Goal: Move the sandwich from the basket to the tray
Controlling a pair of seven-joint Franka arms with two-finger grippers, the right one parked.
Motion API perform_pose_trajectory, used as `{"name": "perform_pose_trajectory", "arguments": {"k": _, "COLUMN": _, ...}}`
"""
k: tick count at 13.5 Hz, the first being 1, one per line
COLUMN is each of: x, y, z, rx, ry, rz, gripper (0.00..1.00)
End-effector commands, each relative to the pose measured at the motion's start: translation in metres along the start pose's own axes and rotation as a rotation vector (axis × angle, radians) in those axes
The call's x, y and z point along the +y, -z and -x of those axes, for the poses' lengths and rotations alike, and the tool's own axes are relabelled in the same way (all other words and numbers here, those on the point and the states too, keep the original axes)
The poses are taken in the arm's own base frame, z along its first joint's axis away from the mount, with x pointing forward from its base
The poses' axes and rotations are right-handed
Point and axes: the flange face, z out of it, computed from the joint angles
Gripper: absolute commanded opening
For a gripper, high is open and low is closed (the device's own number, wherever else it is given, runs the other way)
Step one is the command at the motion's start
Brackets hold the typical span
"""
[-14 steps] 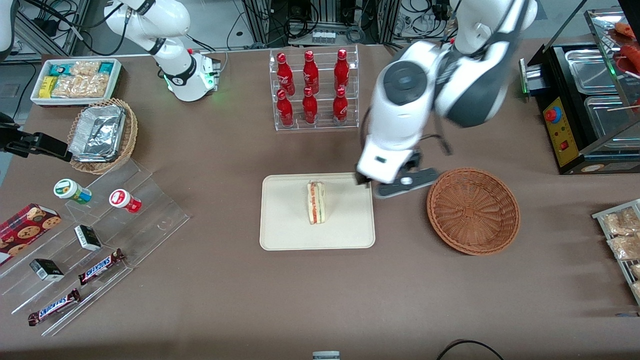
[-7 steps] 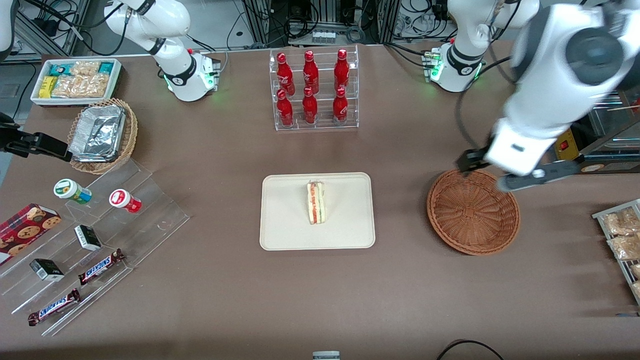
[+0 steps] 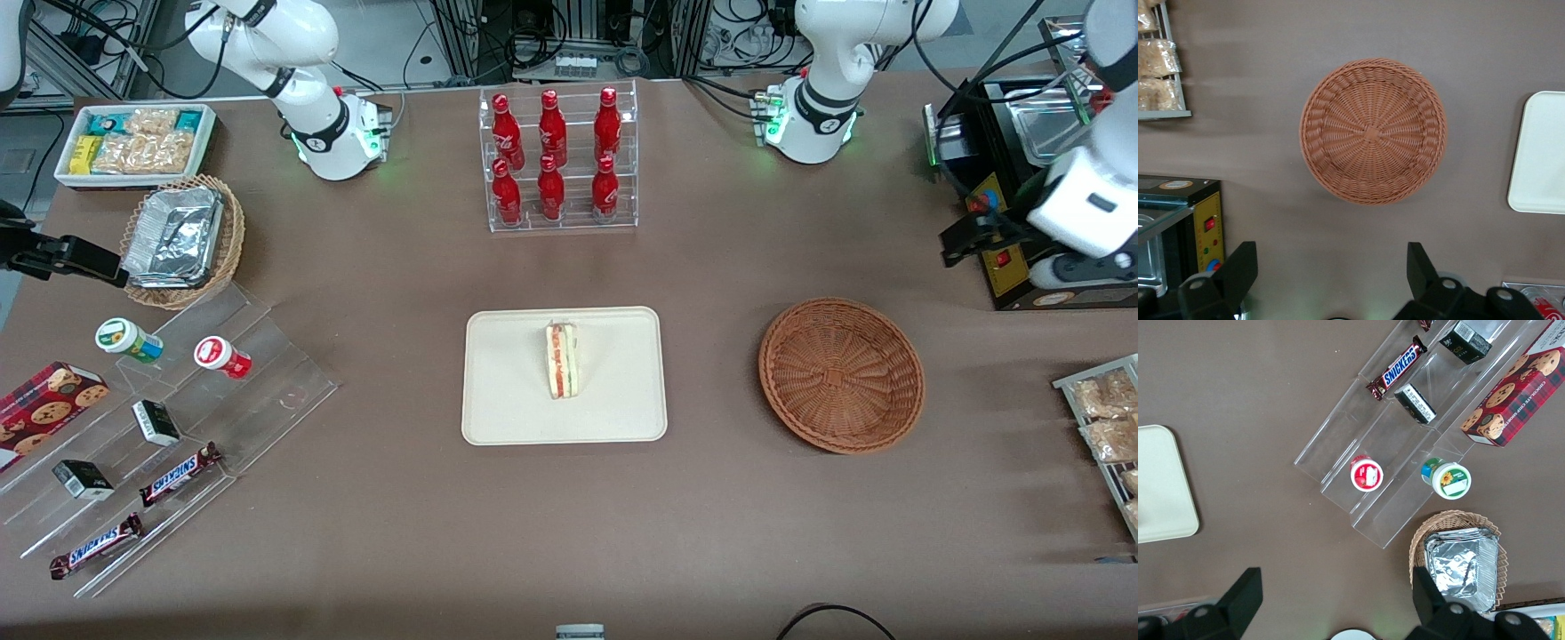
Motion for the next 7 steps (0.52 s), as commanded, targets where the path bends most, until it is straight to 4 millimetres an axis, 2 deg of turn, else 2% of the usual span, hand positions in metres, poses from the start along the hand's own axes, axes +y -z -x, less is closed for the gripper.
{"name": "perform_pose_trajectory", "arguments": {"k": 1, "x": -0.01, "y": 0.003, "z": 0.011, "rx": -0.02, "ry": -0.062, "rz": 0.011, "gripper": 0.99}}
{"name": "perform_pose_trajectory", "arguments": {"k": 4, "x": -0.032, "y": 0.008, "z": 0.016, "rx": -0.02, "ry": -0.033, "rz": 0.014, "gripper": 0.99}}
{"name": "perform_pose_trajectory", "arguments": {"k": 7, "x": -0.032, "y": 0.011, "z": 0.012, "rx": -0.014, "ry": -0.02, "rz": 0.013, "gripper": 0.99}}
